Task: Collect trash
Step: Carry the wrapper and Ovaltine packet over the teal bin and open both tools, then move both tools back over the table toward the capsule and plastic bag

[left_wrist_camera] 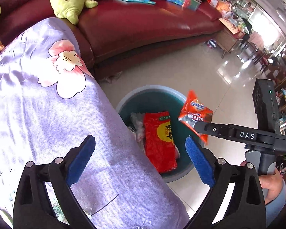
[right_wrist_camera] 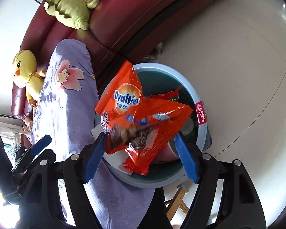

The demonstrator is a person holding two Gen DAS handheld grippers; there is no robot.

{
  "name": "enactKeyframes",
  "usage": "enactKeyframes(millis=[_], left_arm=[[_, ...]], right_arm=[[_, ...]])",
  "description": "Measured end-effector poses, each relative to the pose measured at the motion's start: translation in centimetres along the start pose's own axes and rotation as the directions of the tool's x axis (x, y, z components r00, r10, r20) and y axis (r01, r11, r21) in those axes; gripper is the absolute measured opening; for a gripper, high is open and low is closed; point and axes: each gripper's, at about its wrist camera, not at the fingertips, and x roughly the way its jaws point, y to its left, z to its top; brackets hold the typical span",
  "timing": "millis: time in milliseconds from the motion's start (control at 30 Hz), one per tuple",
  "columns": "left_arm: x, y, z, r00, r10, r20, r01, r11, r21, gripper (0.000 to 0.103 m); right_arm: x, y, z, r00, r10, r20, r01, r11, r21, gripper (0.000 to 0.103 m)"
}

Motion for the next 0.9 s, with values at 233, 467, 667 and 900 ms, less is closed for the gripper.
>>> enactKeyframes(millis=[233, 467, 667, 900], left_arm=[[-0.3, 0.6, -1.0, 1.000, 0.006, -0.028, -0.006, 1.000, 0.007, 0.096], [-0.7, 1.0, -2.4, 0.999, 0.005, -0.040, -0.004, 1.000, 0.018, 0.096], [-1.9, 1.6, -3.7, 0.999, 0.003, -0.032, -0.003, 1.000, 0.015, 0.096], [-4.0, 3.3, -5.9, 1.000, 0.008, -0.012, -0.008, 1.000, -0.016, 0.096]], right_arm=[[-0.6, -0.3, -0.4, 0.999, -0.037, -0.004, 0.037, 0.999, 0.020, 0.075], [-1.8, -0.3, -1.2, 0.998, -0.069, 0.001, 0.069, 0.997, 0.035, 0.076], [-2.5, 0.7, -2.3, 0.996, -0.085, -0.006, 0.086, 0.996, 0.029, 0.080], [-2.7, 3.2, -4.1, 0.995, -0.102, -0.019, 0.101, 0.994, -0.031, 0.080]])
